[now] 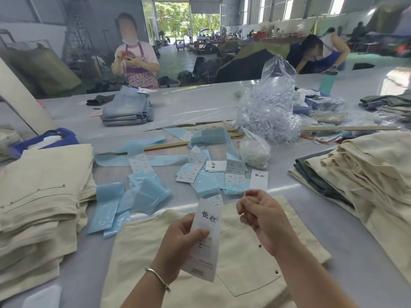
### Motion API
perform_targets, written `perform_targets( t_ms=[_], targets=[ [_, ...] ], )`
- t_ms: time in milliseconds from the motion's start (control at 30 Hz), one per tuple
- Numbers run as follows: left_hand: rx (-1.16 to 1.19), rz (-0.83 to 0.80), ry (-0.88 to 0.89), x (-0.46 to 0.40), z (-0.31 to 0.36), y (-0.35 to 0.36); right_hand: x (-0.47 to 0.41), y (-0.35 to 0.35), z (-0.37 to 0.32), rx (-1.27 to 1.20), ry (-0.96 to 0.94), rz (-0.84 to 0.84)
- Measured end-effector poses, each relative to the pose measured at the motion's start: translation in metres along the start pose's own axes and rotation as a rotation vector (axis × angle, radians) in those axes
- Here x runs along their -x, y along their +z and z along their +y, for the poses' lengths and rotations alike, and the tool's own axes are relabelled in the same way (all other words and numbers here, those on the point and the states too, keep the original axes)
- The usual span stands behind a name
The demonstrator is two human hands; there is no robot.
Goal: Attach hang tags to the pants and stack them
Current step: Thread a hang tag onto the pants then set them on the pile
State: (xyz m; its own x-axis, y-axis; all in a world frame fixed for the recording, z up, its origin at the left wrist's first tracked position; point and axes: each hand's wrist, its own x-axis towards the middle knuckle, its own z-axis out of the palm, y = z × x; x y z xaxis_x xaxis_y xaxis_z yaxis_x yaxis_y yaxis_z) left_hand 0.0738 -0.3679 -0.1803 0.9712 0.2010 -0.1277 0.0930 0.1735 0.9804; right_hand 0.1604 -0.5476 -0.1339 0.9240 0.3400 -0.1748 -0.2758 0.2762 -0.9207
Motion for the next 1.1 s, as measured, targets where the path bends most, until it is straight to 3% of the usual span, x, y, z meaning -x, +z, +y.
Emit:
perform_targets(
  t_ms=[67, 167, 433, 567, 933, 1100],
  targets=[
    [-0.06, 0.045, 0.066, -0.001, 0.004, -0.001, 0.008, 0.003, -0.004, 0.249, 0.016, -0.147],
    [-0.126, 0.077, 0.135, -0.003, 0.008, 0.003, 0.014, 0.01, -0.003, 0.339, 0.016, -0.197],
    [-0.174, -0.139, 0.198, 0.005, 0.016, 0.019, 0.016, 0.022, 0.008, 0.766, -0.282, 0.086],
    [-0.127, -0.168, 0.207, 0.008, 0.02, 0.024, 0.021, 0.023, 0.006, 0.959, -0.397, 0.23],
    [-0.093, -0.135, 0.238, 0.012, 0.02, 0.023, 0.028, 0.02, 0.002, 1.011, -0.482, 0.285],
    [-0.066, -0.178, 0.236, 0.015, 0.02, 0.02, 0.028, 0.018, 0.002, 0.947, -0.472, 0.226]
  ],
)
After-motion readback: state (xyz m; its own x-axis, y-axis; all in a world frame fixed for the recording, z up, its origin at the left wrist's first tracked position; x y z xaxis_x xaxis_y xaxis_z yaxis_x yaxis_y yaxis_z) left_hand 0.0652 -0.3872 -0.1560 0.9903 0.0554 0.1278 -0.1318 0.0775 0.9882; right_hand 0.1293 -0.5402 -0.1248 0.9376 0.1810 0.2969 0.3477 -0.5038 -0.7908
